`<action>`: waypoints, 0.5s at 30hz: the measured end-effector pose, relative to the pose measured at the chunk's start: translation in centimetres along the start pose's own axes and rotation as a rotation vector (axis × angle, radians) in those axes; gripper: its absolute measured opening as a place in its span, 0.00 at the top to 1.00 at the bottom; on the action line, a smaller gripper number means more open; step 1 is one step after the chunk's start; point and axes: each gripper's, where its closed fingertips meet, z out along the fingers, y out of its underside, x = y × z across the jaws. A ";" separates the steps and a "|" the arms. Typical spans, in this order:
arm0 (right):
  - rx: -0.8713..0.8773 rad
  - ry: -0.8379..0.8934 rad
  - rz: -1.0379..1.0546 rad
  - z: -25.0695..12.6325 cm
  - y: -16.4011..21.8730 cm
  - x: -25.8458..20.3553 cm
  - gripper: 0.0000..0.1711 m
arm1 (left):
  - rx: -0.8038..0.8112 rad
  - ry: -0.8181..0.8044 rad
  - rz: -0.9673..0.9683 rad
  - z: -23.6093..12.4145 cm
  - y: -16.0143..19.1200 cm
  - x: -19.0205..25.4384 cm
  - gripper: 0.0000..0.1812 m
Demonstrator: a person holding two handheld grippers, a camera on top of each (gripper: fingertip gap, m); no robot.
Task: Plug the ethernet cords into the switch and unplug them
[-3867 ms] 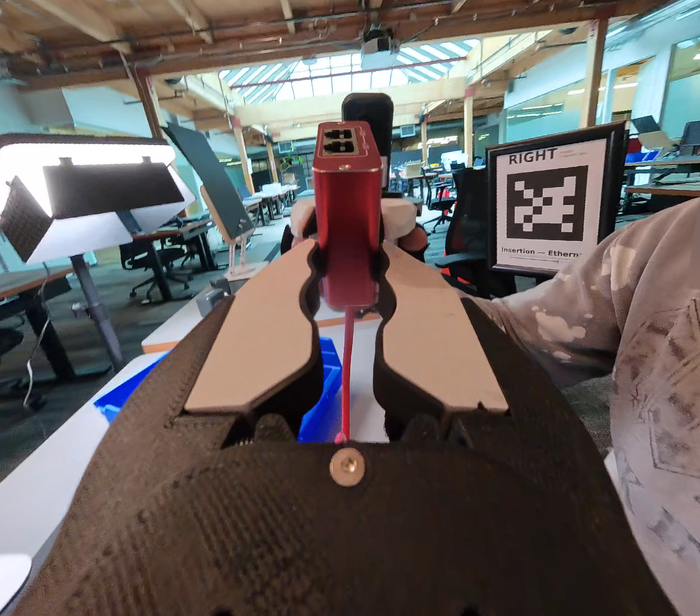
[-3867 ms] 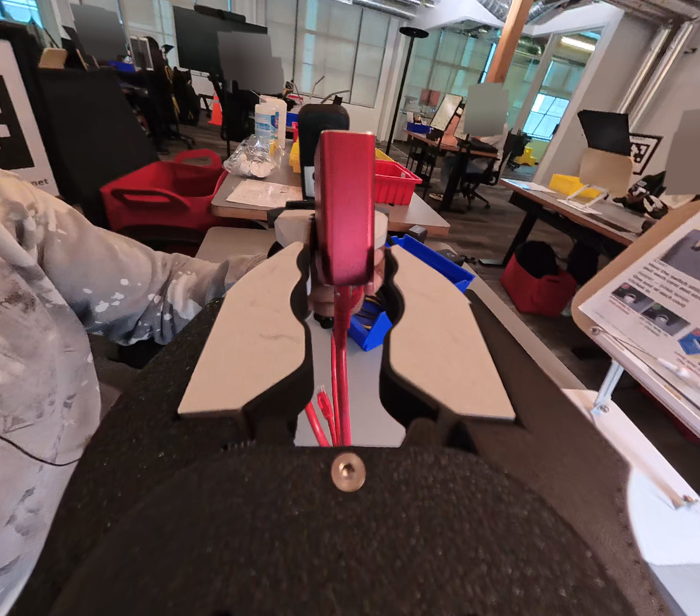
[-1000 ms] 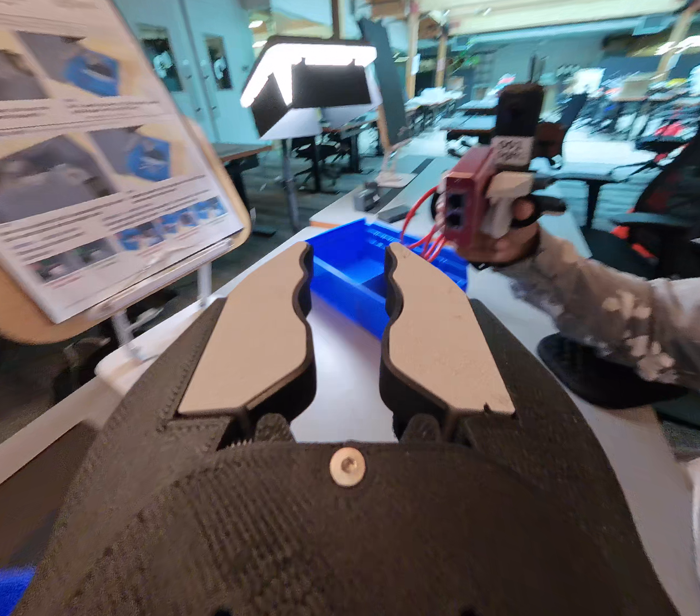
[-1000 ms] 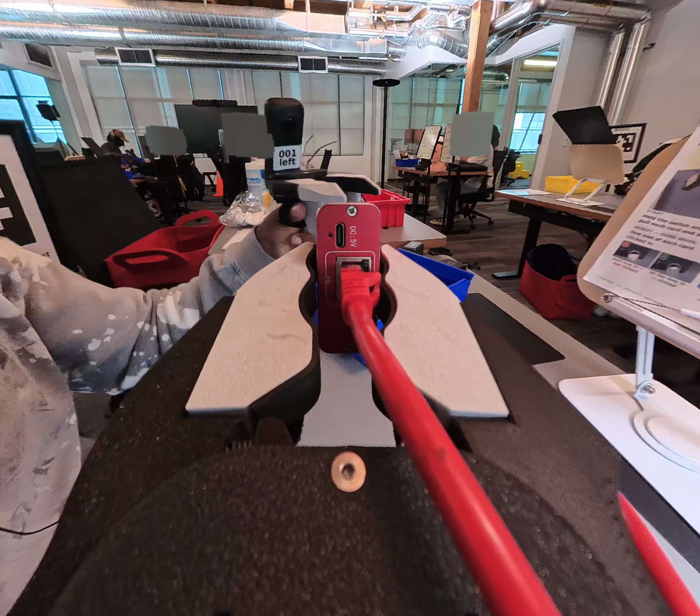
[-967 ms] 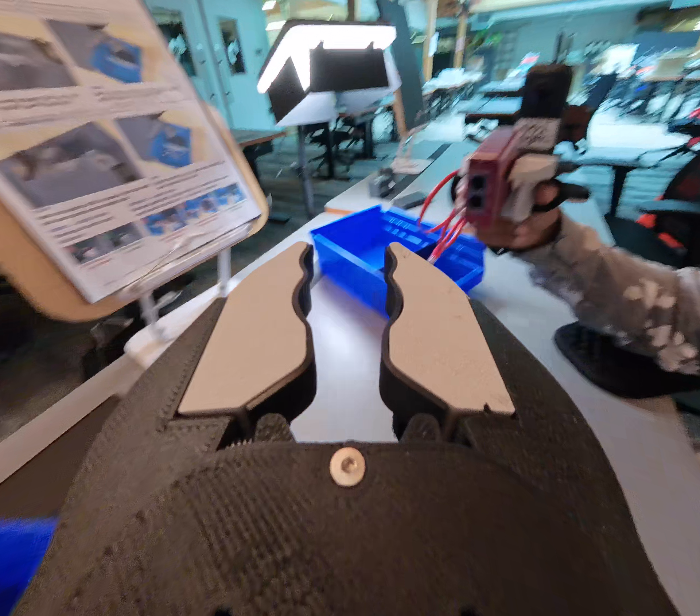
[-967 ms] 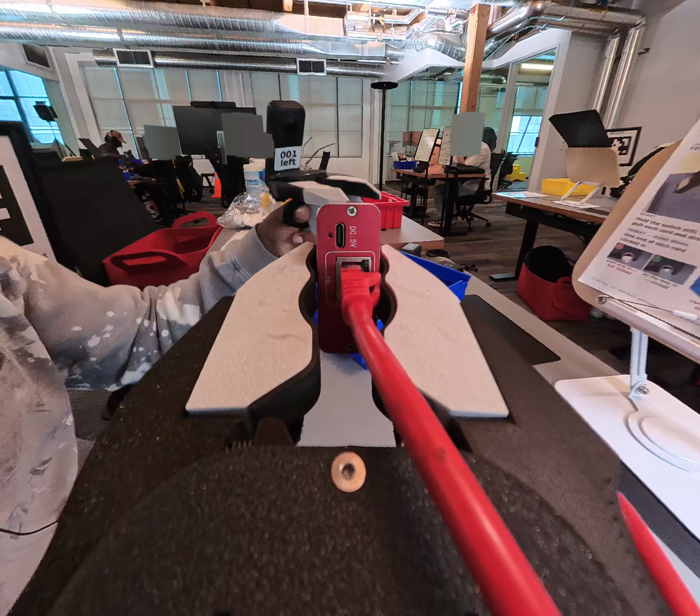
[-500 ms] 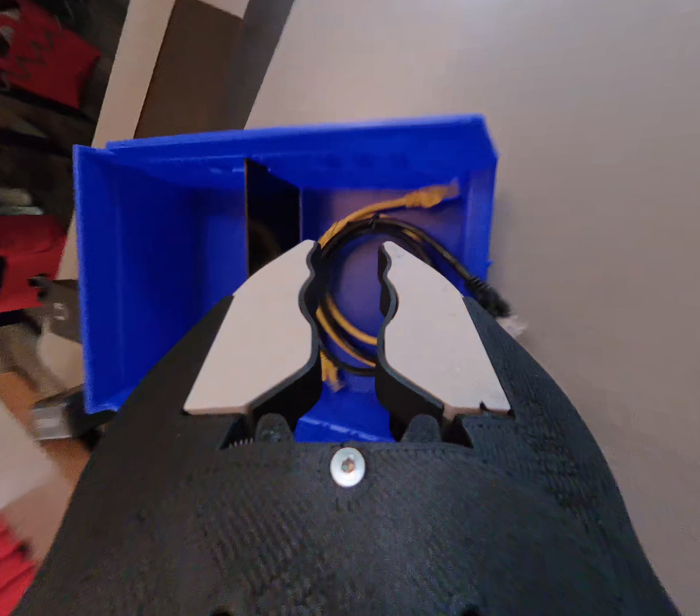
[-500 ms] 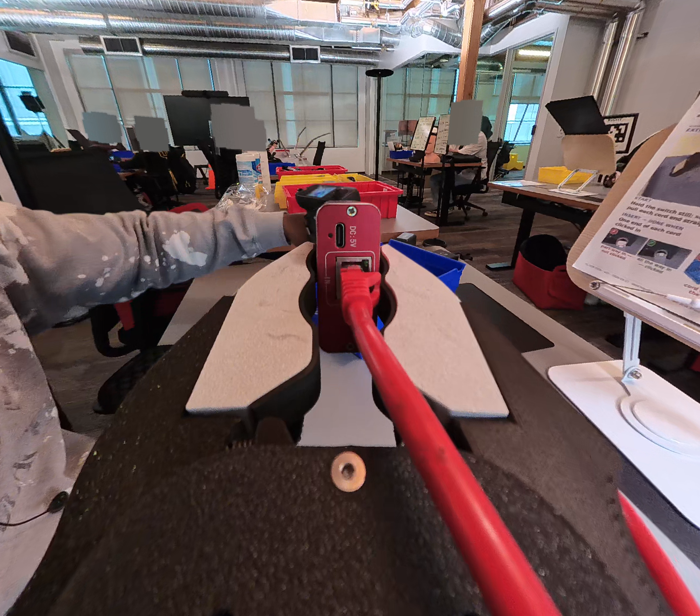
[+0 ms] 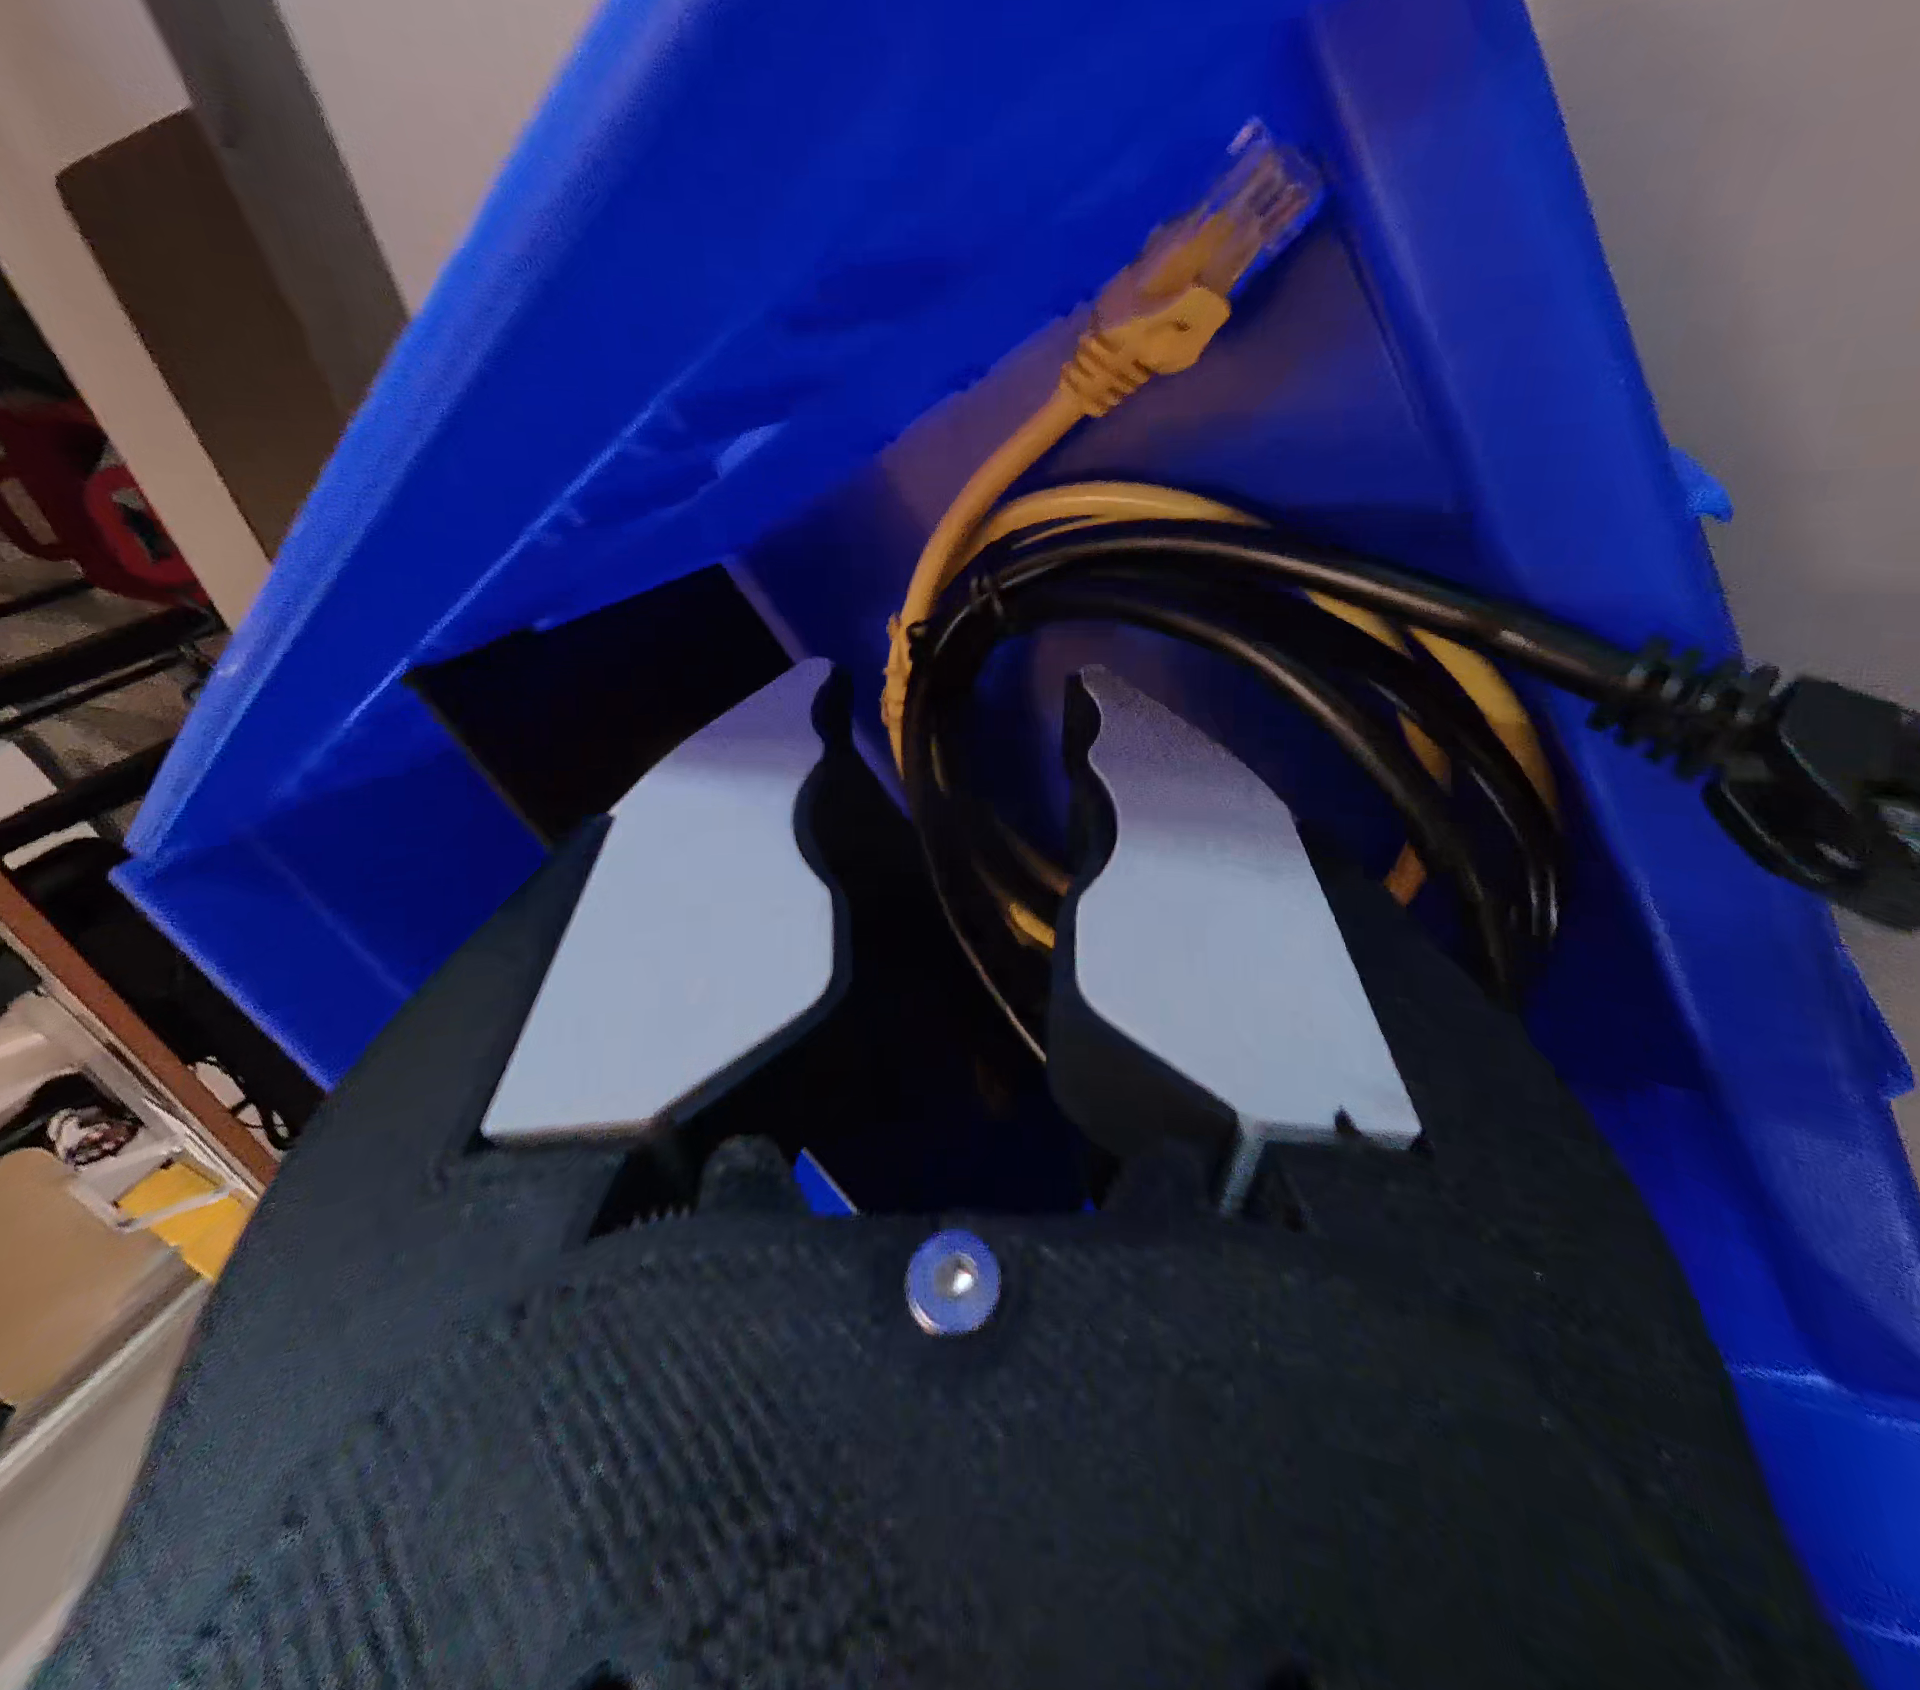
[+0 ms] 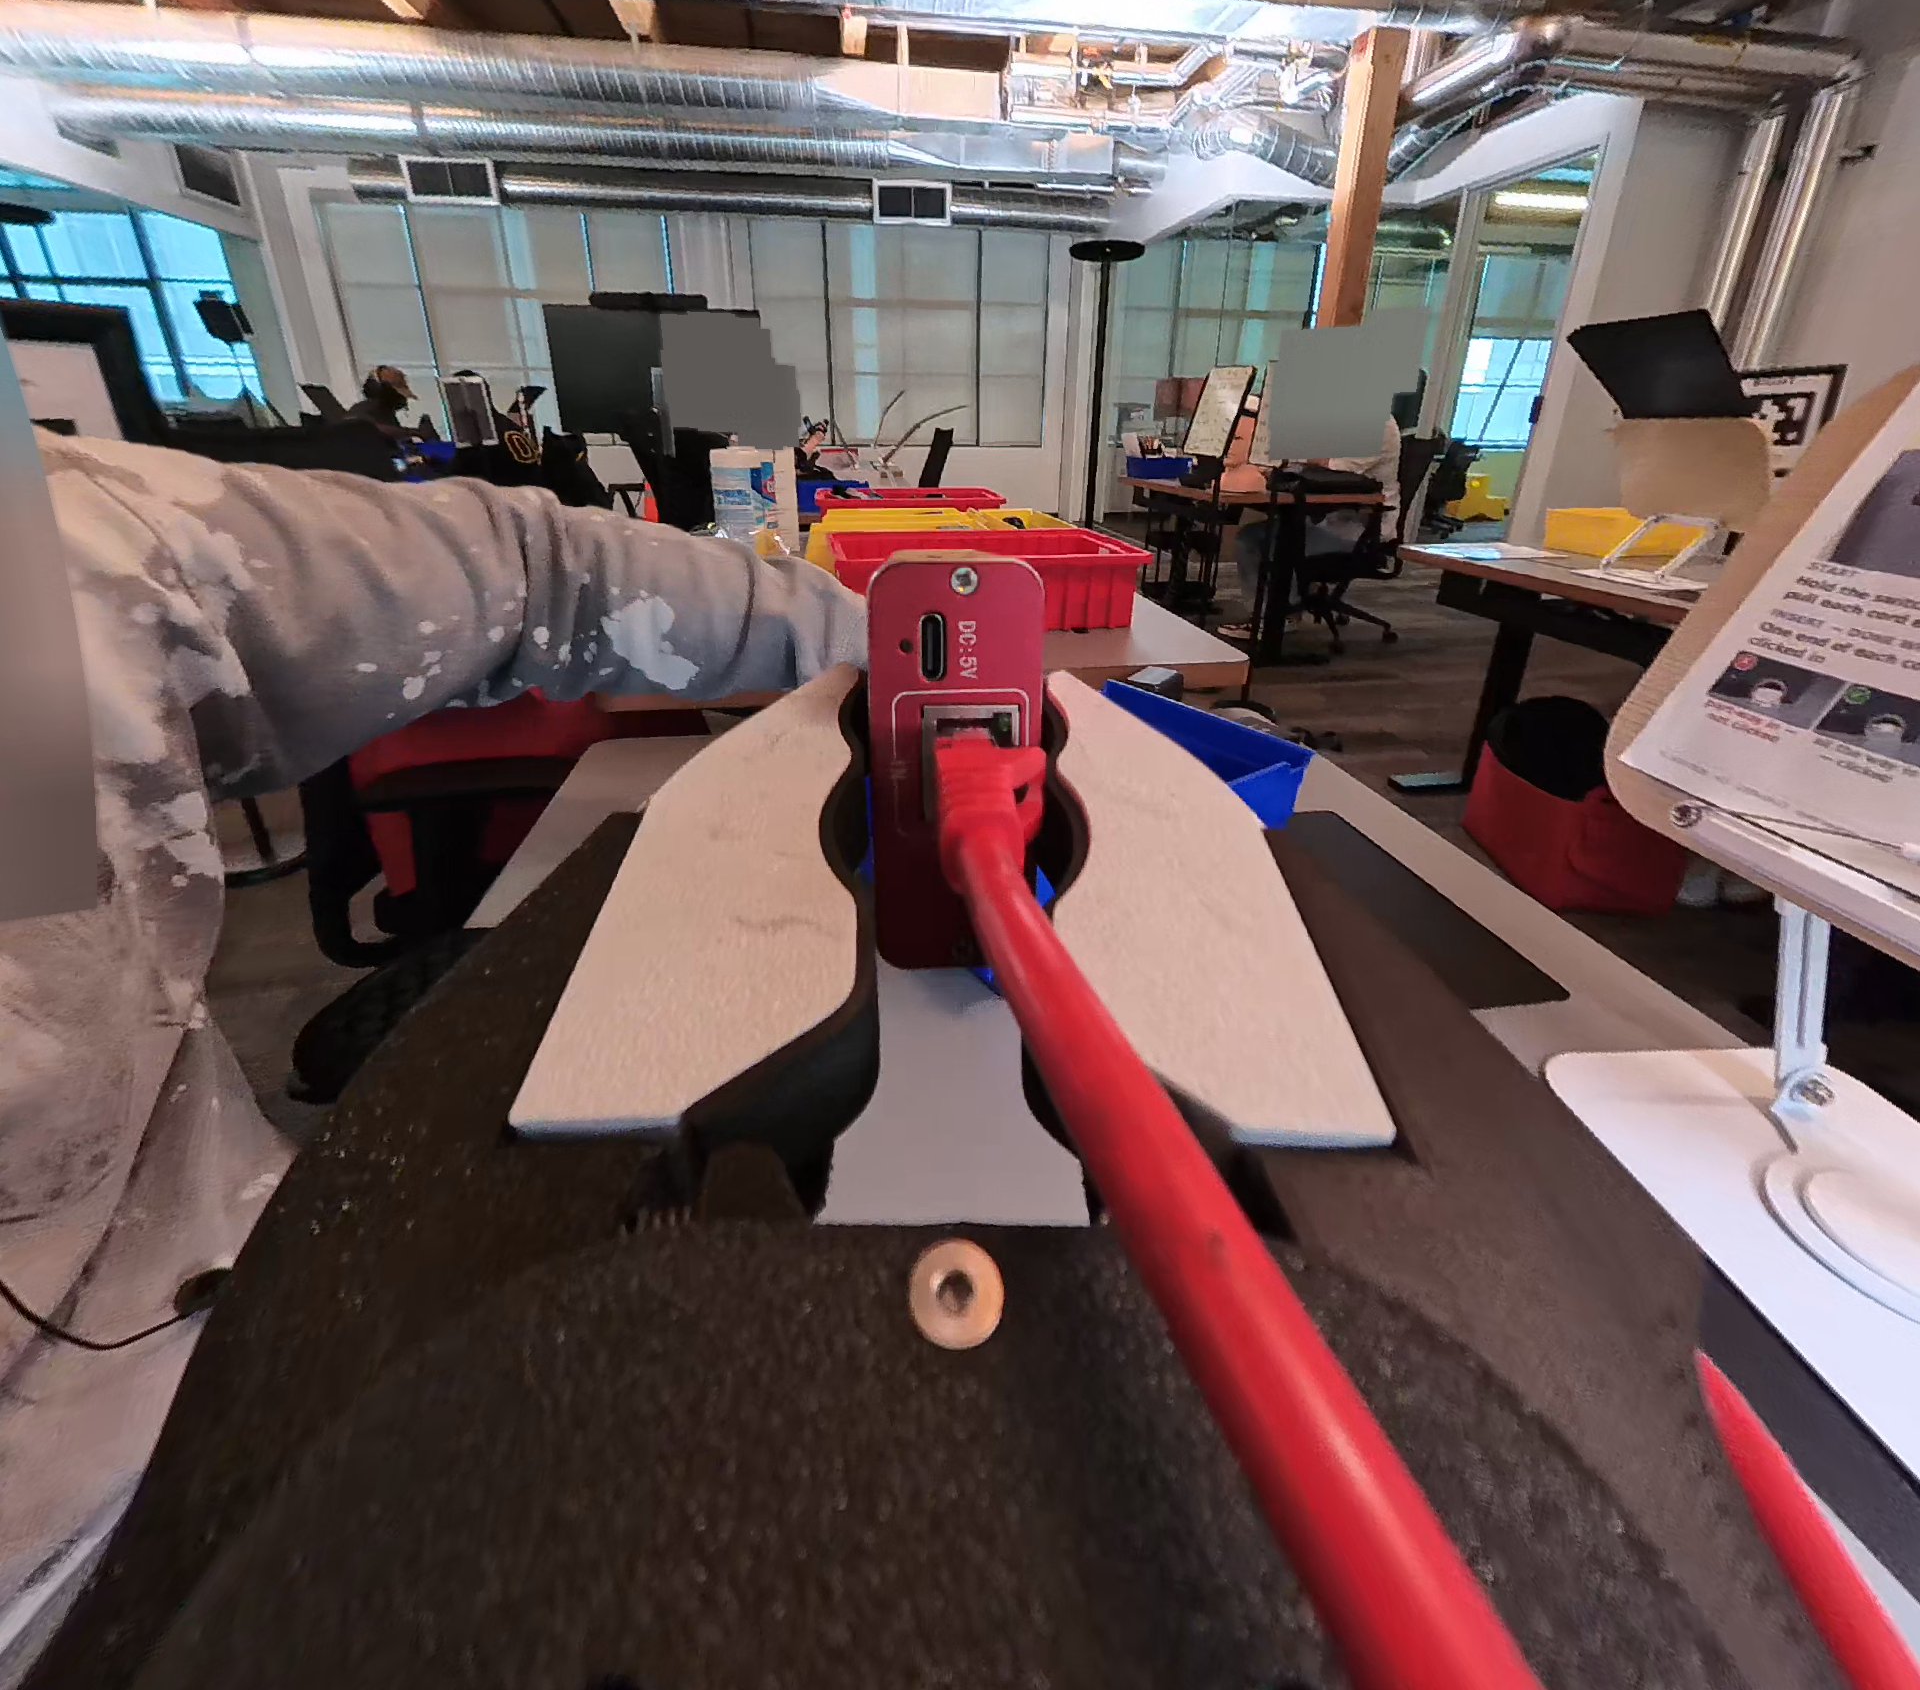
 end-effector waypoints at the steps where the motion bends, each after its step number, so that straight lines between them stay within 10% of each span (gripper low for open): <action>1: -0.005 0.007 0.003 0.0 0.2 0.3 0.84 | 0.001 0.000 0.016 0.4 -0.2 0.1 0.78; 15: 0.022 0.022 0.026 -0.6 -0.1 1.1 0.84 | -0.072 -0.110 -0.262 -4.8 3.8 -4.0 0.90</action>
